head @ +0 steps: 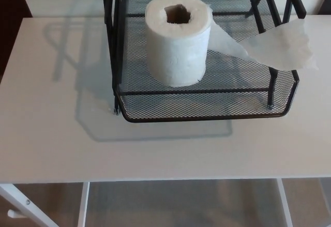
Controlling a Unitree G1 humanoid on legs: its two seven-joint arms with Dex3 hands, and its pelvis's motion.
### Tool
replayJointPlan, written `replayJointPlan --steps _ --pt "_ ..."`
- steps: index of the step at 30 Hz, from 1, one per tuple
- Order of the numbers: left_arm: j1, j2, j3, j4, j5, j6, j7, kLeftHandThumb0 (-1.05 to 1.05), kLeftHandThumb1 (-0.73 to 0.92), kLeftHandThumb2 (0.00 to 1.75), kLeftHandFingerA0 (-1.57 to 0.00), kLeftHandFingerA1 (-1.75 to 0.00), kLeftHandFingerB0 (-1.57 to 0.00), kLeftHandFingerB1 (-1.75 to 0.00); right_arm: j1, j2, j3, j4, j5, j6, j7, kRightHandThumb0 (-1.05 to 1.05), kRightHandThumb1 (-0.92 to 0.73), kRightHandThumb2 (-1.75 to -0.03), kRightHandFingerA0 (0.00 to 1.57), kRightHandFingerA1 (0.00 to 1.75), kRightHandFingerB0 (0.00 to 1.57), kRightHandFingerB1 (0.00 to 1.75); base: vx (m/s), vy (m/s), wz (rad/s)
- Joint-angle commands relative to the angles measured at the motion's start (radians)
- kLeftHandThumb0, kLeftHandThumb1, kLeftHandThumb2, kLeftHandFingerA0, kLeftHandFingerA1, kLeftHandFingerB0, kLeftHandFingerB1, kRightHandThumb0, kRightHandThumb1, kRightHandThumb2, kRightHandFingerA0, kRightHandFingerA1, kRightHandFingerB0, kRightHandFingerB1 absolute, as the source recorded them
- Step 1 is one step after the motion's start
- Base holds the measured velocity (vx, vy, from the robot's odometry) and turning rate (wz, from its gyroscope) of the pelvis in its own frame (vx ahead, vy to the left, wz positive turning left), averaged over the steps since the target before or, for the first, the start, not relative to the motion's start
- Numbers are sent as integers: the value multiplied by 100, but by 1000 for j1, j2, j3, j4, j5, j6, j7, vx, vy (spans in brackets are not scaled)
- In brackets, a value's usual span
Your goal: The robot walks towards a desk on which a file tray is kept in the middle and a toilet paper roll is kept on its right. The robot uses its right hand to hook on finger in the gap of the roll and grabs it, lifts it and places it on the tray.
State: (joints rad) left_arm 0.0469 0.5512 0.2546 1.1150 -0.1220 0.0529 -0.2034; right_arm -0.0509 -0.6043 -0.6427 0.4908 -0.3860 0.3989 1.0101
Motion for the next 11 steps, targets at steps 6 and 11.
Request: replayJointPlan --steps 6,11 --pt "18 29 62 -30 -42 63 21 -36 56 117 -17 -64 -11 -60 114 519 -560 -8 272 72 -923 -49 -87 -66 7 74 0 30 0 0 0" --pt "23 25 67 -39 -46 55 26 -79 92 75 -29 -92 -15 -71 9 583 -756 -110 369 153 -992 -48 -77 -62 33 105 15 58 0 0 0"
